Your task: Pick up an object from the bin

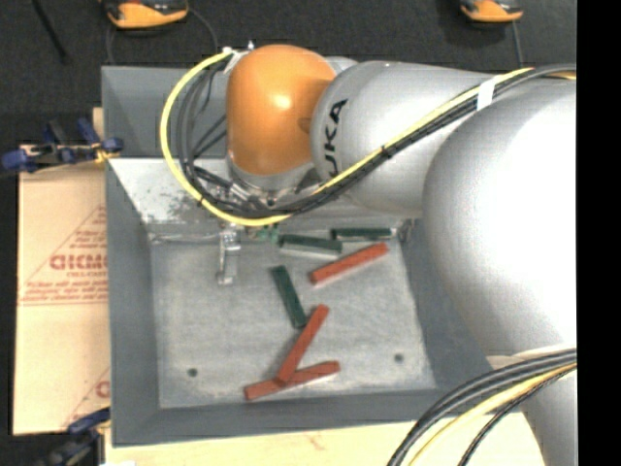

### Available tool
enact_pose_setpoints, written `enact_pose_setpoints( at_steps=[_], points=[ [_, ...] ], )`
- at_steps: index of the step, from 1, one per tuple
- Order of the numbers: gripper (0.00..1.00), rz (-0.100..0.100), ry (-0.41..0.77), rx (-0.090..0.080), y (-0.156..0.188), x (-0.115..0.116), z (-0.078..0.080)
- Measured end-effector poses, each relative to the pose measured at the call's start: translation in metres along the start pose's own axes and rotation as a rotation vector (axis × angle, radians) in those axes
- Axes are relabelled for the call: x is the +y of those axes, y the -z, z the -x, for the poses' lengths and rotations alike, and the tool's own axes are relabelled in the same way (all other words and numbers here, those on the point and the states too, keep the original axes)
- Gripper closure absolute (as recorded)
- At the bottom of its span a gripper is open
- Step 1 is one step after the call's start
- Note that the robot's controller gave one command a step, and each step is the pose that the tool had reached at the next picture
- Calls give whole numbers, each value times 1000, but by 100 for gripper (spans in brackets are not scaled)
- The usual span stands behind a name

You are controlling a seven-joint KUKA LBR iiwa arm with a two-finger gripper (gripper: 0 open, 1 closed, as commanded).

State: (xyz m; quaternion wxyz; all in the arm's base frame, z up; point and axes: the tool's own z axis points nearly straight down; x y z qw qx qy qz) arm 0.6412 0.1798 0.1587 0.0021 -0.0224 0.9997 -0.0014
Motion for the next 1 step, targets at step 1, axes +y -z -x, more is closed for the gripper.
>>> enact_pose_setpoints(
  at_steps=[1],
  points=[
    [0,1,153,3,-12,-48,-21]
  ],
)
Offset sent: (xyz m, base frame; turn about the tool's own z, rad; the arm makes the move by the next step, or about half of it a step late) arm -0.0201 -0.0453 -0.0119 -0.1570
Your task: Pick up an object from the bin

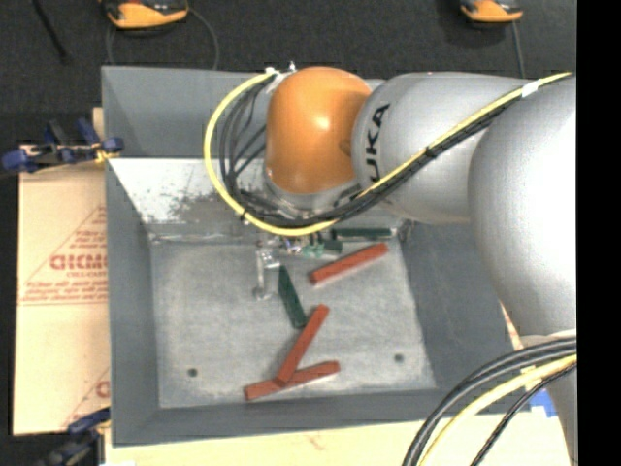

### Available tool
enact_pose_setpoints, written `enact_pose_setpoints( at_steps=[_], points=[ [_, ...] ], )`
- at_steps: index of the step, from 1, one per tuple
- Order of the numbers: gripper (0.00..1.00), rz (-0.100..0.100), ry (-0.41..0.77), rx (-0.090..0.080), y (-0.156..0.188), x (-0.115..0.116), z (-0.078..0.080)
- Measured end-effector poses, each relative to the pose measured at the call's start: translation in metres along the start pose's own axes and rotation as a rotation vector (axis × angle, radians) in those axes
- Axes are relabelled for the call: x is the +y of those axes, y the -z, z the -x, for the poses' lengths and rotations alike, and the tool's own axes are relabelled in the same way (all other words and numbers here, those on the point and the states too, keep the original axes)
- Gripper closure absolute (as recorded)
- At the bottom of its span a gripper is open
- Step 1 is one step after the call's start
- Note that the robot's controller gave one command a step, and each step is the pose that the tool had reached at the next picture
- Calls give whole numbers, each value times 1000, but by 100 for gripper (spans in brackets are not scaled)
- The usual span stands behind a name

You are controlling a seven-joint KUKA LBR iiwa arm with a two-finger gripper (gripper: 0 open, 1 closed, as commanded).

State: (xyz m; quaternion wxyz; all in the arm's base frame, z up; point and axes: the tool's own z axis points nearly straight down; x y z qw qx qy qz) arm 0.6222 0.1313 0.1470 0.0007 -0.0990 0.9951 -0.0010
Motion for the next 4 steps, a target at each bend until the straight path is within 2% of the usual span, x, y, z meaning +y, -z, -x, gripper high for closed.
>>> enact_pose_setpoints(
  at_steps=[1,2,3,4],
  points=[
    [0,0,111,5,-76,-50,-27],
    [0,-1,320,-4,-76,-126,-3],
    [100,3,319,-4,-76,-123,-3],
    [0,3,318,-4,-76,-123,-3]
  ],
)
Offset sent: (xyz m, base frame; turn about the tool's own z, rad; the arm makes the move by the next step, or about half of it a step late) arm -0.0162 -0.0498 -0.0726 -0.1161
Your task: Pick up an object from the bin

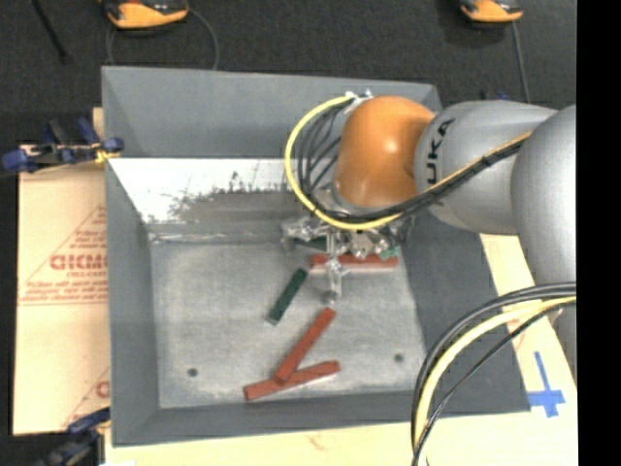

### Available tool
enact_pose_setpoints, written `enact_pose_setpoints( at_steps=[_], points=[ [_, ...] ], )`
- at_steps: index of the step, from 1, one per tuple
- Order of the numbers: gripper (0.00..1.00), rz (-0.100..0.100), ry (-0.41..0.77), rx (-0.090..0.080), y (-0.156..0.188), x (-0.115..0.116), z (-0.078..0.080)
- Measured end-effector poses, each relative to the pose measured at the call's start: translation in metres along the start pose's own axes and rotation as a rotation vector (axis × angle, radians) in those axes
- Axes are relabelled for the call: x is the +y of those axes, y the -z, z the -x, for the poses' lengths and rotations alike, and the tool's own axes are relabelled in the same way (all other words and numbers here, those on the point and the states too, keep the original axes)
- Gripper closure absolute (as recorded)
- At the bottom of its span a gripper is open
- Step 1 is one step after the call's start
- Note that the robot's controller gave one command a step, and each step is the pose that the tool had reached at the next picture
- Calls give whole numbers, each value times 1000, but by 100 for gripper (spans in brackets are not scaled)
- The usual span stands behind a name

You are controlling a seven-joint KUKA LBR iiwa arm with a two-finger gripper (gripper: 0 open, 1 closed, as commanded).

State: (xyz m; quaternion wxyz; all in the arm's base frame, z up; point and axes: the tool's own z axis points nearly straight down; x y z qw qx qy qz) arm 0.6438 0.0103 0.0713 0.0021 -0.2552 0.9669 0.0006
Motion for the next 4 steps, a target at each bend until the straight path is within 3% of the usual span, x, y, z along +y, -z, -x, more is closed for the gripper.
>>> enact_pose_setpoints(
  at_steps=[1,2,3,4],
  points=[
    [0,2,57,1,0,45,-10],
    [100,0,50,-1,0,42,-9],
    [100,-7,70,-8,90,26,11],
    [0,-1,67,-1,85,28,9]
  ],
)
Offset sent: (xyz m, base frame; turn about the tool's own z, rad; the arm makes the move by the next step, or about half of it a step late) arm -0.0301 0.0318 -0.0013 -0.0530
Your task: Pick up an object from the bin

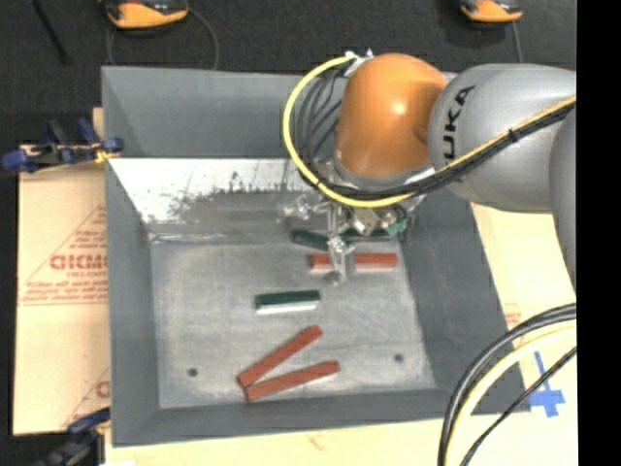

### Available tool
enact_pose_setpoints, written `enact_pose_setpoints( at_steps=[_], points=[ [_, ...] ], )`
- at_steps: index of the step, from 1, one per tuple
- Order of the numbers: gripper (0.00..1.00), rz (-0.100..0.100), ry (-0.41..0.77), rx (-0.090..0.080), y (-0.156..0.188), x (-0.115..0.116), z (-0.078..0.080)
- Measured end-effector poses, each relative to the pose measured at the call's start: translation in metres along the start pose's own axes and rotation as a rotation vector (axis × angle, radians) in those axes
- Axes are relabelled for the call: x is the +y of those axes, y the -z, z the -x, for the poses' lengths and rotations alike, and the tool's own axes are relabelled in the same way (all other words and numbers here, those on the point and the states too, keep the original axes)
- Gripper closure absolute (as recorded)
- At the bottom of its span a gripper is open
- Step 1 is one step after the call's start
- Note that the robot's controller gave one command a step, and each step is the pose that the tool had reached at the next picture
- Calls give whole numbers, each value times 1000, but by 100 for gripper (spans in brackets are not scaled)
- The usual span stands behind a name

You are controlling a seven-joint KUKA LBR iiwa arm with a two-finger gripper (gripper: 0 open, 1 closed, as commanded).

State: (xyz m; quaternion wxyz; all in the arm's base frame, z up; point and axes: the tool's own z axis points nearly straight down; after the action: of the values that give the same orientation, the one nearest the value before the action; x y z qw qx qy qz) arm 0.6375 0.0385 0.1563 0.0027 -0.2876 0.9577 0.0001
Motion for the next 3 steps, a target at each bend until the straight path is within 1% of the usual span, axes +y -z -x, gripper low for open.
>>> enact_pose_setpoints(
  at_steps=[1,2,3],
  points=[
    [0,0,102,6,-83,-45,-29],
    [0,0,224,-3,-83,-93,-44],
    [100,0,220,0,-83,-93,-45]
  ],
)
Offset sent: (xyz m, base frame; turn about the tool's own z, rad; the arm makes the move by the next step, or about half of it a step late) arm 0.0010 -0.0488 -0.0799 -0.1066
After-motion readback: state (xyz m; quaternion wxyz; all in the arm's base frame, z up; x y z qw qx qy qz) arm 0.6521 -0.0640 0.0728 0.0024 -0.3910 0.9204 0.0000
